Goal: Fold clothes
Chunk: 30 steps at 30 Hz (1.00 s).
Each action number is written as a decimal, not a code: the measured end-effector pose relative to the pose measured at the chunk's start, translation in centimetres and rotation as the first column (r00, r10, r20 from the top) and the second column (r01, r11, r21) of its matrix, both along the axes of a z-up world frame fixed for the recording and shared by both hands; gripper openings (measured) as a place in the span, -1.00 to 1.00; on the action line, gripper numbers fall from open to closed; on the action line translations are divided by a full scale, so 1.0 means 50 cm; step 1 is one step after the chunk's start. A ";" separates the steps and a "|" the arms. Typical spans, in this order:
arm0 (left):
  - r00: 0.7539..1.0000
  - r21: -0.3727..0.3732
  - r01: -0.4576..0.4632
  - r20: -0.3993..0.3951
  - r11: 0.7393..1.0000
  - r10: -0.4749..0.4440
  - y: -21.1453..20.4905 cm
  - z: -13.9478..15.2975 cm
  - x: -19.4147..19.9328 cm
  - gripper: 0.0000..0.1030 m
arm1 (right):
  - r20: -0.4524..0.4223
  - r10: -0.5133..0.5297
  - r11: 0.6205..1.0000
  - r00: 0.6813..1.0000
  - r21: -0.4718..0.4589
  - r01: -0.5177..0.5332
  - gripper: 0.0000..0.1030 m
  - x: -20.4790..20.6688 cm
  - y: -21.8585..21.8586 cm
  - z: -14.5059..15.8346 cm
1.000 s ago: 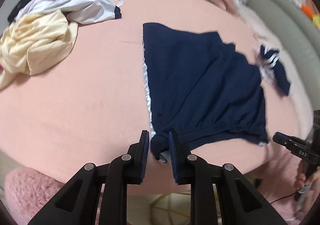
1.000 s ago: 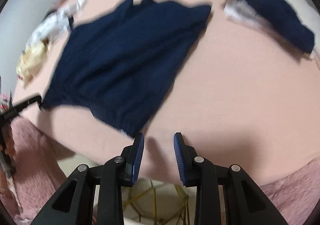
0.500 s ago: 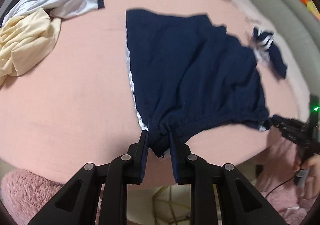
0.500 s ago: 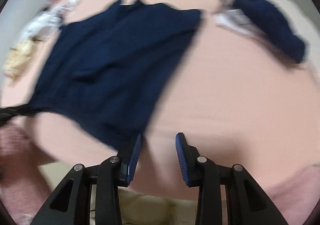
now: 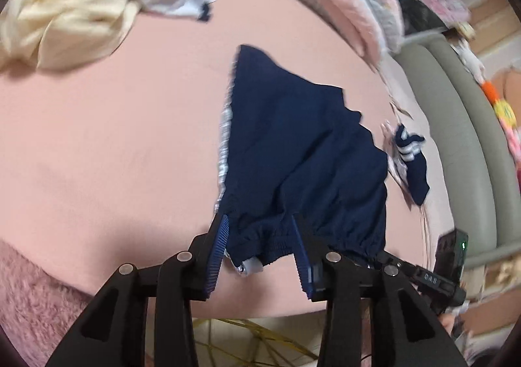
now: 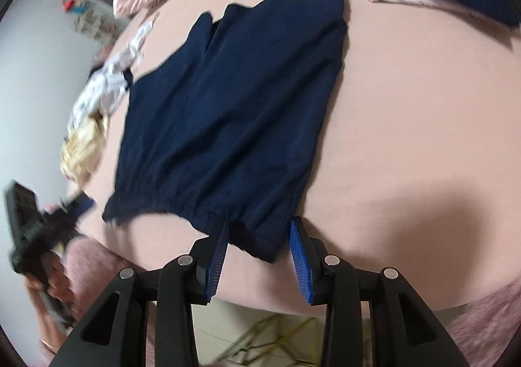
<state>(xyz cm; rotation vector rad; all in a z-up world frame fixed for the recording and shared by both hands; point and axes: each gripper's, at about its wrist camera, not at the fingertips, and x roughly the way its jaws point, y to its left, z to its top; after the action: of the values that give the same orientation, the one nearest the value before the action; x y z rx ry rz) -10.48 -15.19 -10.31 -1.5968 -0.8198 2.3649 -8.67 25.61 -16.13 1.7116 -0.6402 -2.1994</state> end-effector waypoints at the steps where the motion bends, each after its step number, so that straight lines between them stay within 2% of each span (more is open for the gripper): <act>1: 1.000 -0.022 -0.002 0.023 1.000 0.003 0.003 -0.009 -0.001 -0.31 | -0.004 -0.011 1.000 1.000 -0.006 0.011 -0.28 0.001 0.002 0.002; 3: 0.997 -0.055 0.017 0.069 0.998 -0.014 0.014 -0.040 -0.017 -0.31 | -0.009 -0.014 1.000 1.000 0.011 0.014 -0.27 0.009 0.009 0.001; 5: 0.990 -0.031 0.050 0.131 0.998 -0.046 0.039 -0.074 -0.026 -0.32 | -0.007 0.009 1.000 1.000 0.017 -0.009 -0.27 0.012 -0.008 -0.018; 8: 0.991 -0.047 0.066 0.121 0.997 -0.060 0.061 -0.074 -0.028 -0.32 | -0.036 -0.005 1.000 0.999 0.019 0.006 -0.31 0.022 -0.008 -0.028; 9: 0.991 -0.040 0.069 0.114 0.997 -0.064 0.065 -0.071 -0.028 -0.32 | -0.040 -0.012 1.000 0.999 0.018 0.013 -0.51 0.024 -0.004 -0.025; 10: 0.993 0.019 0.053 0.105 0.998 -0.054 0.058 -0.068 -0.027 -0.31 | -0.041 -0.018 1.000 0.999 0.024 0.019 -0.66 0.024 -0.002 -0.022; 11: 0.994 0.032 0.043 0.098 0.999 -0.046 0.054 -0.064 -0.027 -0.31 | -0.040 -0.022 0.999 0.999 0.041 0.024 -0.76 0.021 -0.002 -0.020; 14: 0.997 0.061 0.018 0.078 0.998 -0.023 0.043 -0.052 -0.028 -0.31 | -0.047 -0.016 0.992 0.999 0.124 0.022 -0.82 0.015 -0.001 -0.008; 16: 0.996 0.055 0.022 0.081 0.998 -0.026 0.046 -0.052 -0.032 -0.31 | -0.061 0.005 0.978 0.998 0.209 0.008 -0.82 0.017 0.001 0.004; 17: 0.995 0.055 0.027 0.090 0.998 -0.032 0.050 -0.058 -0.037 -0.31 | -0.060 0.005 0.976 0.998 0.219 0.008 -0.82 0.017 0.004 0.008; 19: 0.992 0.047 0.056 0.108 0.997 -0.061 0.056 -0.064 -0.033 -0.31 | -0.046 0.002 0.985 0.999 0.172 0.006 -0.80 0.015 0.007 0.011; 21: 0.986 0.037 0.102 0.126 0.994 -0.105 0.065 -0.072 -0.028 -0.31 | -0.031 0.001 0.997 1.000 0.081 0.001 -0.72 0.014 0.008 0.008; 25: 0.985 -0.060 0.132 0.123 0.989 -0.124 0.089 -0.076 -0.031 -0.34 | -0.005 -0.016 0.999 1.000 0.045 0.017 -0.59 0.006 0.003 -0.013; 28: 0.986 -0.001 0.138 0.090 0.990 -0.137 0.086 -0.060 -0.036 -0.36 | -0.007 -0.026 0.999 1.000 0.031 0.026 -0.55 0.007 0.005 -0.021; 29: 0.987 0.035 0.135 0.086 0.990 -0.138 0.080 -0.057 -0.036 -0.33 | -0.018 -0.023 0.999 1.000 0.039 0.024 -0.63 0.008 0.002 -0.016; 30: 0.987 0.072 0.132 0.083 0.989 -0.137 0.073 -0.053 -0.037 -0.21 | -0.029 -0.020 0.998 0.999 0.051 0.021 -0.78 0.009 0.000 -0.011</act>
<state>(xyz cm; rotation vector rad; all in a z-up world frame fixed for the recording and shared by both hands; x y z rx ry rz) -12.32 -11.52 -12.97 -1.6834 -0.7719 2.1667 -8.20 25.61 -16.67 1.7030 -0.6021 -2.2687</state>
